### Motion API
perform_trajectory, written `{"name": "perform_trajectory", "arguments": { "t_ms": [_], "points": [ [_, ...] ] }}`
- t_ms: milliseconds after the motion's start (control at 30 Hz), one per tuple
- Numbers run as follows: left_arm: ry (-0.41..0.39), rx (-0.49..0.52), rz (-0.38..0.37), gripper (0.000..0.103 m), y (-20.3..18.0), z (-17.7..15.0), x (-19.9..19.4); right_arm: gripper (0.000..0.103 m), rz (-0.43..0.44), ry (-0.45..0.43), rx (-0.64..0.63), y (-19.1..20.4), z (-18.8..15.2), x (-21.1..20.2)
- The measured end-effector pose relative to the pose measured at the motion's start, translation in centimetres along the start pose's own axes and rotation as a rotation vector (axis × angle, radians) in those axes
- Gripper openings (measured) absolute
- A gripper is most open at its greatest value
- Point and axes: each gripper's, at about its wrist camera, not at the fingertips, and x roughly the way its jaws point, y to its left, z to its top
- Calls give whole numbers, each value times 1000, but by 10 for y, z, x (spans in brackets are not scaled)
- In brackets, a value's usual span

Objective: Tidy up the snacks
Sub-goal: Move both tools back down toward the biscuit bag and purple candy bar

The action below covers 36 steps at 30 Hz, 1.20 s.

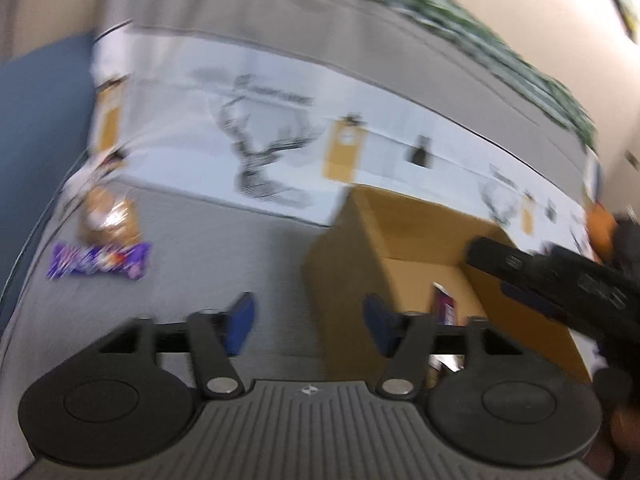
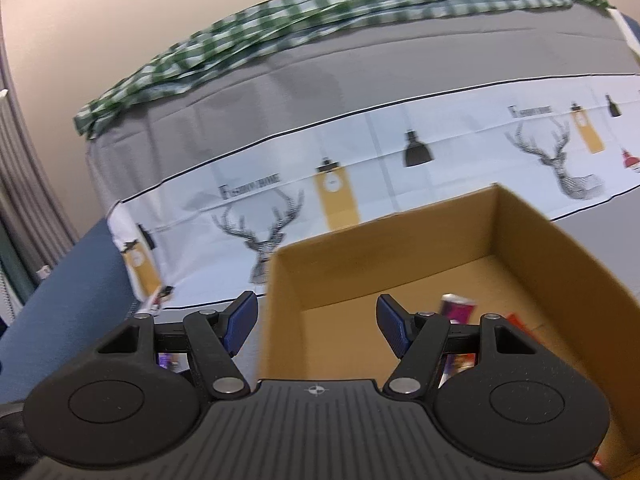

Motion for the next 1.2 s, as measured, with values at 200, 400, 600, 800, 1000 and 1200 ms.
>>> {"name": "perform_trajectory", "arguments": {
  "t_ms": [200,400,600,800,1000,1200],
  "points": [
    [72,-305,71,80,62,8,5,68,60,32,28,27,-4,11],
    [5,-512,222,90,112,30,-4,69,107,58,56,45,-7,23],
    [9,-773,311,90,154,57,24,70,114,64,99,47,-5,30],
    [15,-922,347,90,170,65,64,70,103,52,126,45,-1,35],
    [-10,-877,354,90,171,73,96,70,117,58,115,47,1,41],
    [-24,-747,413,90,165,80,112,70,122,67,105,46,1,46]
  ]
}}
